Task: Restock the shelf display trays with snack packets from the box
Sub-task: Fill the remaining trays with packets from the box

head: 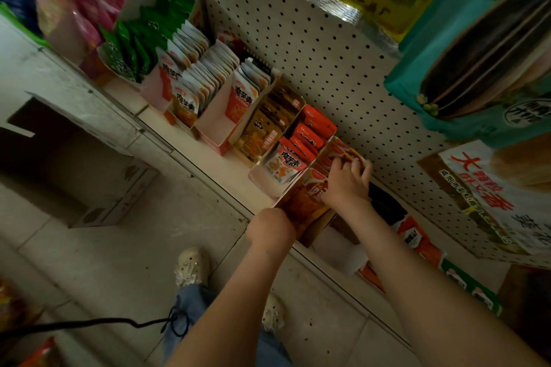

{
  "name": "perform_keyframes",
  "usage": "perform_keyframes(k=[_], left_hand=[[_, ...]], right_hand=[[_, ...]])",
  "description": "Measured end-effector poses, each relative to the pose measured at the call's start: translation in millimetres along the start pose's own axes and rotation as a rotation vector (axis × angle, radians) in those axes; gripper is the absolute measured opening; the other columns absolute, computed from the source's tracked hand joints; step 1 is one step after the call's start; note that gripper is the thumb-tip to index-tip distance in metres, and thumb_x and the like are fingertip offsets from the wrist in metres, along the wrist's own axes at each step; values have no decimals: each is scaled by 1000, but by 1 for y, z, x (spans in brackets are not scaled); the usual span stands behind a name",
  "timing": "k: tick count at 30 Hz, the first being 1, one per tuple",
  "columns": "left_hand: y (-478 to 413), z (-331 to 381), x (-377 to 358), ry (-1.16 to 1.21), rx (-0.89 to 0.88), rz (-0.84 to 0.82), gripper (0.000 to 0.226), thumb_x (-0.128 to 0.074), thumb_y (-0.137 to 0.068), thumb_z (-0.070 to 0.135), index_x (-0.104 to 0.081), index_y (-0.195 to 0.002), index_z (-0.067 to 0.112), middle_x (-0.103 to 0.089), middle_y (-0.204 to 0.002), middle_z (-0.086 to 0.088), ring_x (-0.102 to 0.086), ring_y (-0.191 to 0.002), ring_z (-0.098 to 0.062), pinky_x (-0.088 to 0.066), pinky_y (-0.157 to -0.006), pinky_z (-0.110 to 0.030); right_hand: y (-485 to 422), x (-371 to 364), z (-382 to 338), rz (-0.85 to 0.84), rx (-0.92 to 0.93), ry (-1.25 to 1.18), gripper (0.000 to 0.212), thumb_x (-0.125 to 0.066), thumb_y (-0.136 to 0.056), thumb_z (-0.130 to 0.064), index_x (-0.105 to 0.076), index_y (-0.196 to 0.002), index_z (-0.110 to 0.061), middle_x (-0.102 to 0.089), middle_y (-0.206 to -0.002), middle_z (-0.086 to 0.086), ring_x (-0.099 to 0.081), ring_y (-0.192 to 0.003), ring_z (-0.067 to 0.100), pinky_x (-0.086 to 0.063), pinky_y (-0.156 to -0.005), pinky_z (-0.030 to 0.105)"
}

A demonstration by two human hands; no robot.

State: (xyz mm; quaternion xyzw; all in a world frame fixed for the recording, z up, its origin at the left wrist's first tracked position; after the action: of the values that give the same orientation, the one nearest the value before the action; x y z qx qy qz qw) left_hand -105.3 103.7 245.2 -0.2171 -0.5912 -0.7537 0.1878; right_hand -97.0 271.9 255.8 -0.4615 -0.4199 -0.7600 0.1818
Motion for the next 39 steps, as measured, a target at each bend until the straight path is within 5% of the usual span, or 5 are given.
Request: perform_keyframes(k=[7, 23, 31, 36, 39], left_hand=[[-4, 42, 10, 139, -204, 107, 25, -48, -96, 20, -58, -115, 6, -64, -113, -12, -63, -105, -29, -48, -75, -32], [-21, 63, -10, 773, -146, -286, 74, -46, -94, 6, -1, -152, 16, -45, -139, -16, -47, -126, -32, -43, -106, -43], [-10, 53, 1, 493, -289, 92, 27, -42, -96, 12, -49, -122, 6, -62, -118, -13, -59, -110, -30, -48, -91, -39], [3, 41, -1, 122, -545, 157, 22, -47, -96, 29, -57, -107, 12, -64, -106, -6, -62, -99, -26, -46, -76, -33], [5, 39, -5, -138, -608, 108, 31, -48, -95, 40, -57, -111, 14, -64, -111, -5, -62, -102, -25, -45, -76, -31]], right_hand=[[2, 2, -11, 27, 76, -24, 17, -55, -91, -31, -66, -99, -21, -63, -112, -1, -32, -132, 22, 1, -115, 49], [14, 9, 16, 289, 6, -238, 37, -65, -86, -18, -57, -121, -10, -32, -151, 13, -15, -145, 29, -12, -115, 49], [27, -5, 32, 373, -10, -317, 87, -79, -72, -16, -28, -142, -14, -38, -146, 16, -40, -132, 33, -31, -106, 52], [61, -11, 34, 577, -109, -420, 62, -81, -70, -23, -46, -117, -4, -55, -115, 21, -55, -100, 36, -48, -77, 45], [69, -26, 33, 323, -234, -761, 28, -61, -91, -28, -47, -106, -9, -59, -101, 11, -55, -79, 17, -44, -61, 24]])
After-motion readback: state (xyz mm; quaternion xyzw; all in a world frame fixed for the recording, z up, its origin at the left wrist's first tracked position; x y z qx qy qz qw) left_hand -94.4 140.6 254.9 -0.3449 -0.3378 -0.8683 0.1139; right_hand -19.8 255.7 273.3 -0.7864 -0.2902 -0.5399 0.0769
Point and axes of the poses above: each hand's wrist, its own y-axis away from the middle knuckle, its own x-axis out of the back of the hand, z = x × y, the point moved 5 cm from there along -y, towards the middle knuckle
